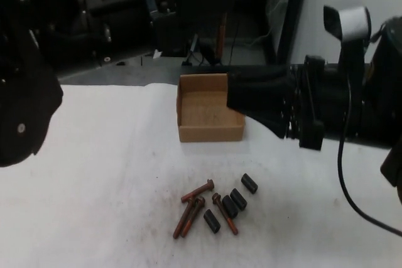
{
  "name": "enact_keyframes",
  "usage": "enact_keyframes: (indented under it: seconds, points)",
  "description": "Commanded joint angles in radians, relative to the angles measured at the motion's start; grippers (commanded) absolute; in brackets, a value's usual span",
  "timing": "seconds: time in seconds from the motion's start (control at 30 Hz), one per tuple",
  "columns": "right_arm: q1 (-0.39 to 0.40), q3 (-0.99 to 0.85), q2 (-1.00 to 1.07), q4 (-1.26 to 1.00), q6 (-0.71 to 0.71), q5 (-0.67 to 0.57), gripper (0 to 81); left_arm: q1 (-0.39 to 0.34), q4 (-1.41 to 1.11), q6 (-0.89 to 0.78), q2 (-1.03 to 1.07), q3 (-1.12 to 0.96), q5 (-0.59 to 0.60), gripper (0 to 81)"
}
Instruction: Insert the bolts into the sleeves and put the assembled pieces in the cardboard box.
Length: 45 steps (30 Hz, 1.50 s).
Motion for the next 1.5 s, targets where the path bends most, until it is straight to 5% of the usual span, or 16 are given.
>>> enact_keyframes:
  seconds: [0.0,0.57,1.47]
  points:
    - [0.004,0.012,-0.011,-0.036,-0.005,0.005,0.8,0.000,-0.026,-0.006,0.018,-0.008,-0.089,0.3]
    - [0.088,0.012,-0.010,-0.066,-0.256,0.180,0.8,-0.005,-0.120,-0.006,0.021,-0.008,-0.131,0.3]
    - [0.086,0.012,-0.010,-0.138,-0.236,0.287,0.8,-0.052,-0.106,0.063,0.021,-0.003,-0.097,0.3]
